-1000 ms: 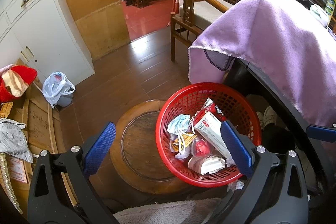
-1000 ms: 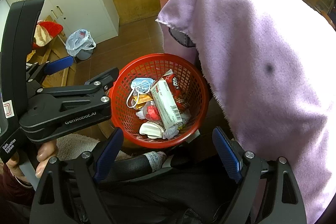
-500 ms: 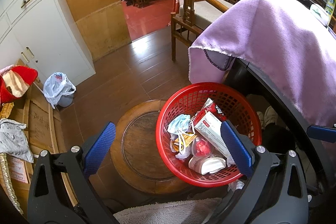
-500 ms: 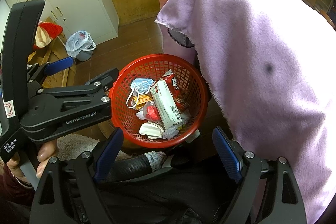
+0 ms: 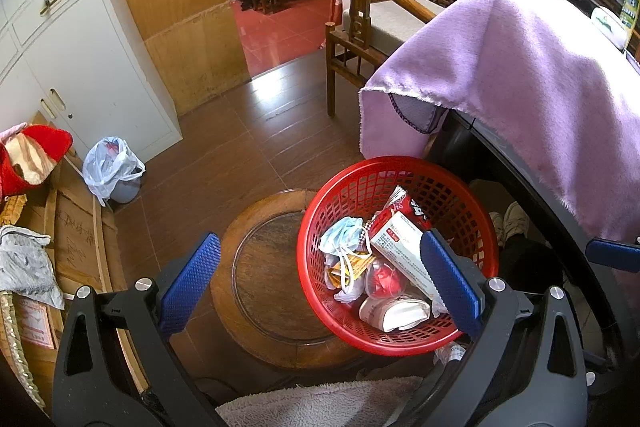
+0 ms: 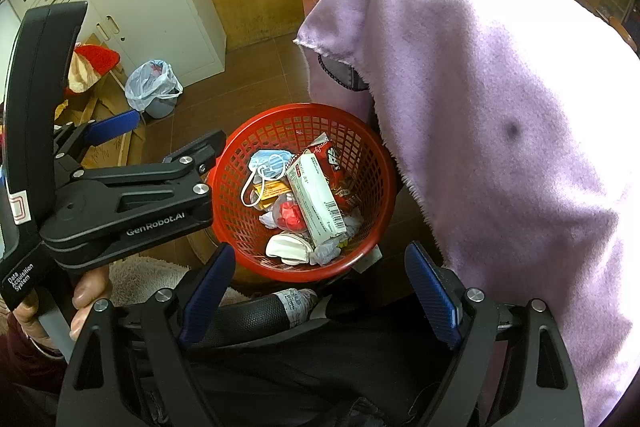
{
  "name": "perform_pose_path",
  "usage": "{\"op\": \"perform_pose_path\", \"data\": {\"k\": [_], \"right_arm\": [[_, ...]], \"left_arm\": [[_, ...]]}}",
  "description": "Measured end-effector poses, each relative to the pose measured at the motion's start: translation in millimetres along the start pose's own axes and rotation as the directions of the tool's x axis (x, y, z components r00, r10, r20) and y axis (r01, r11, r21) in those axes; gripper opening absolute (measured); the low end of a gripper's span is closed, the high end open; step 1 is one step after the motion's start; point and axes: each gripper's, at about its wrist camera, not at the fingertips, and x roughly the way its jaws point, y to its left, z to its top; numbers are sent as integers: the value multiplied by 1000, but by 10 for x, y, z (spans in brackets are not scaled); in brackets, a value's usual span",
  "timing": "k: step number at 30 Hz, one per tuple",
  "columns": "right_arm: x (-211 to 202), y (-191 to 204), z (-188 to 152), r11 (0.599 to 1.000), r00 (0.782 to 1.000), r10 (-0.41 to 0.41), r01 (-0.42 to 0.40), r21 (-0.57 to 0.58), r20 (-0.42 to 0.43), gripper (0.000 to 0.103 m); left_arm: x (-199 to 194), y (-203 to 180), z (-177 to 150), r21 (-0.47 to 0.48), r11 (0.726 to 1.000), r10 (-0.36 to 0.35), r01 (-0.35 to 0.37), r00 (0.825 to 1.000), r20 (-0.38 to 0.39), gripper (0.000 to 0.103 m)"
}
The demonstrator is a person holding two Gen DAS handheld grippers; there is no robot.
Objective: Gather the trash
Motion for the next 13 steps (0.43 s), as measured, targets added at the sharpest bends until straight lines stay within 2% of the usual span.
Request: {"op": "perform_pose_path", "data": {"k": [13], "right_arm": [[-39, 13, 11, 1000, 1000, 2, -2, 10, 5, 85]], "left_arm": [[0, 15, 20, -8, 1000, -3, 3, 1000, -8, 96]]}}
